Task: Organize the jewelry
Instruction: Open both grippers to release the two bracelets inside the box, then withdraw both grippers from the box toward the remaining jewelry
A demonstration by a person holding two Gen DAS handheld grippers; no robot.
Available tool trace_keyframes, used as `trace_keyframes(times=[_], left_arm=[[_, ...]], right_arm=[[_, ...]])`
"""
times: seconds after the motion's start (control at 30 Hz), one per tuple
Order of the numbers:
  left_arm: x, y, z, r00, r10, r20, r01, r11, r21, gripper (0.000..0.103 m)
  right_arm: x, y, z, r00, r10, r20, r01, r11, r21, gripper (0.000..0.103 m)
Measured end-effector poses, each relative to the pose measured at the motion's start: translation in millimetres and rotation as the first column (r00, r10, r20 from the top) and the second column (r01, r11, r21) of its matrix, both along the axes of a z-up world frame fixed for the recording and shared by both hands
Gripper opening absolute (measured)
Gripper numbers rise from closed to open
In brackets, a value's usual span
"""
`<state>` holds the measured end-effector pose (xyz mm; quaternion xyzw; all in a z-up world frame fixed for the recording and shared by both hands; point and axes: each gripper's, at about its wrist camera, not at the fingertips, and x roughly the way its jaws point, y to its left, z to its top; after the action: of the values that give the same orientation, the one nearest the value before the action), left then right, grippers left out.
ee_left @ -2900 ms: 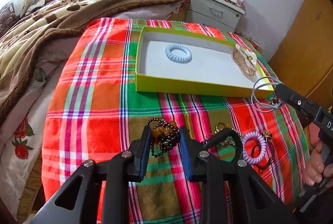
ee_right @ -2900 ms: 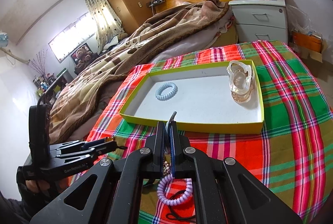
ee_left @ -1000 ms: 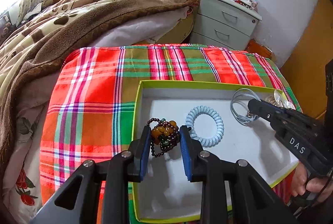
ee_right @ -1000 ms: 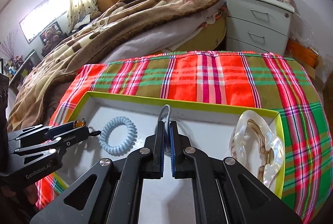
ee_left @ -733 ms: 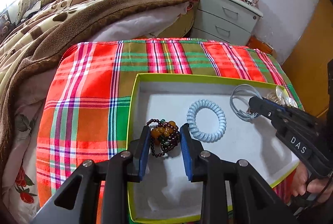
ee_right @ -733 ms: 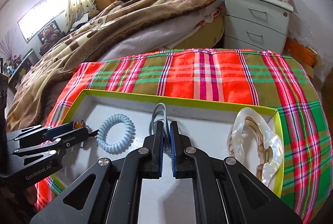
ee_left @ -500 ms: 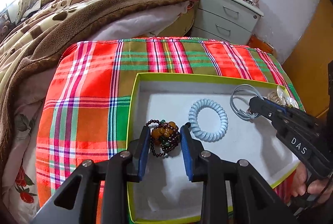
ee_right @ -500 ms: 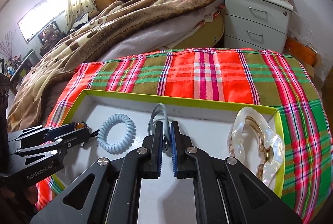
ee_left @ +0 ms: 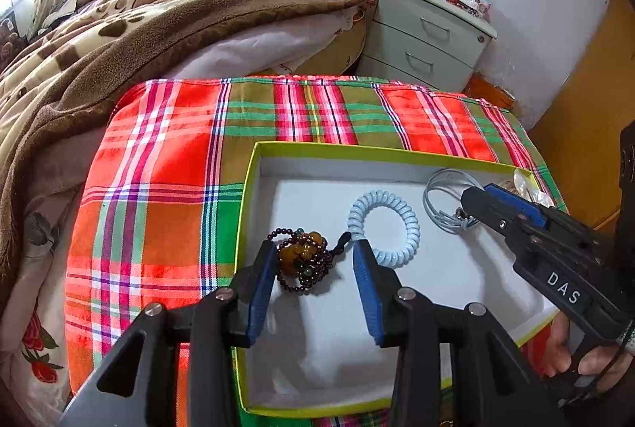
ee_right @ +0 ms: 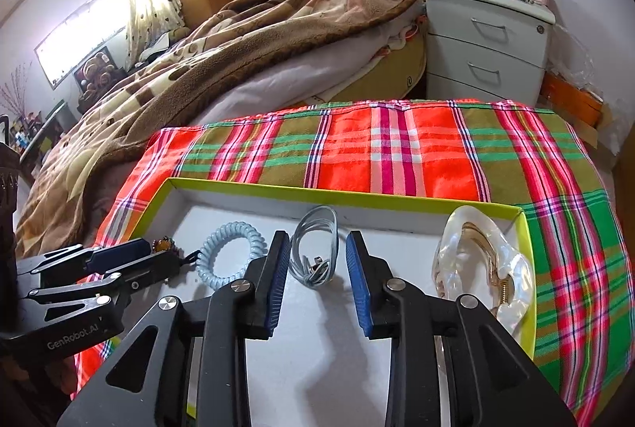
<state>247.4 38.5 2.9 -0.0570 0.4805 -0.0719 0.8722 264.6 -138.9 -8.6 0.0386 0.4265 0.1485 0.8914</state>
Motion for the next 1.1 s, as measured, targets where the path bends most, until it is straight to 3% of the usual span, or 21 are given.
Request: trace_keyframes(times=[0.33, 0.4, 0.47, 0.63, 1.1], left_arm=[[-19.3, 4.2, 16.8, 1.000, 0.001, 0.029, 0.000, 1.000, -0.031, 0.045], [-26.0, 6.5, 21.5, 0.999, 0.000, 0.039, 0.001, 0.999, -0.047, 0.045], [-35.1, 9.1, 26.0, 0.999, -0.004, 0.049, 0.007, 0.998, -0.068, 0.045], [-58.9, 12.6, 31.9, 0.998, -0.011, 0.062, 0.016, 0.996, -0.093, 0.045], [-124.9, 15.6, 11.8, 0.998, -0.051, 0.021, 0.054, 0.983, -0.178, 0.045]], right_arm=[[-22.7, -3.3, 15.7, 0.999, 0.002, 0.044, -0.003, 1.000, 0.008, 0.033], [-31.8, -6.7, 20.5, 0.998, 0.002, 0.056, -0.003, 1.000, 0.021, 0.036], [-44.7, -11.3, 25.6, 0.997, 0.004, 0.071, -0.006, 0.999, 0.034, 0.046], [-72.6, -21.4, 34.7, 0.995, -0.006, 0.095, 0.001, 0.999, 0.047, 0.046], [-154.3, -43.6, 19.9, 0.998, -0.036, 0.056, 0.033, 0.998, 0.051, 0.046]])
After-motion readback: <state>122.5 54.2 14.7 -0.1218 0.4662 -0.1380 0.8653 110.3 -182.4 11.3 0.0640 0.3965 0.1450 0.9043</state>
